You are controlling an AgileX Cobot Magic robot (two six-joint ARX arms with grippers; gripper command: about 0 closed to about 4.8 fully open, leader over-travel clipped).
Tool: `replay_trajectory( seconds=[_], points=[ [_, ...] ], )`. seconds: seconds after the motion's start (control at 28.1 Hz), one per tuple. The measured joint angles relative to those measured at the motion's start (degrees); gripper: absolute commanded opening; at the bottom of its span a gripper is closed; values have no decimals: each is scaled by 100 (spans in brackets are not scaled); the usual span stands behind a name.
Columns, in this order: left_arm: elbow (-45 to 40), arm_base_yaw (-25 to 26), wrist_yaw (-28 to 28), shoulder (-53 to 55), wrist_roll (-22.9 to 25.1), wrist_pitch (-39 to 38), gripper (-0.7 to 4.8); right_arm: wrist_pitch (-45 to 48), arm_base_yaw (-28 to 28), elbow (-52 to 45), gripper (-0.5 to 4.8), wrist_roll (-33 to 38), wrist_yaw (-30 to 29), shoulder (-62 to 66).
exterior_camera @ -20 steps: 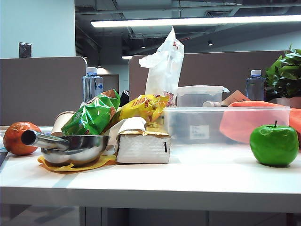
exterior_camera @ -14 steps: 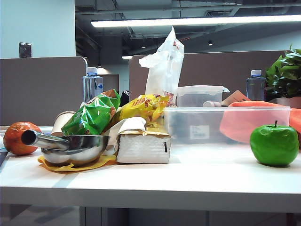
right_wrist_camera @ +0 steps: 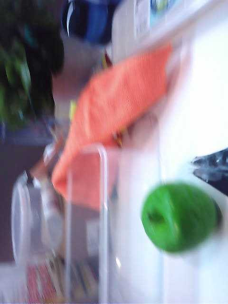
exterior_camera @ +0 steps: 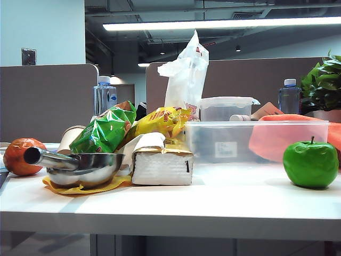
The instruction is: Pick up the metal ice scoop from the table and place it inside the transparent plastic box.
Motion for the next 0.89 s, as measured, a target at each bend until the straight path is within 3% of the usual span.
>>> replay_trajectory(
  seconds=[0.21,0.43,0.53,0.61,0.71,0.89],
  points=[
    [0,0,190,0,-216,214,-5,0,1307,0,-1,0,-7,271],
    [63,0,568,0,-1469,680,-6,0,2494,0,-1,-2,0,717],
    [107,7,1141,-2,-1714,603,-6,-4,3233,0,-1,-2,11,1102],
    [522,2,1388,42,-1810,-372,-6,-2,3567,0,-1,-2,-9,1270],
    [1414,-15,999,575,-1707,-1943,-6,-2,3783,0,-1,-2,-2,1427],
    [2796,-17,1722,2413,-1867,-2498,-6,-2,3790,0,-1,-2,-20,1443]
  ],
)
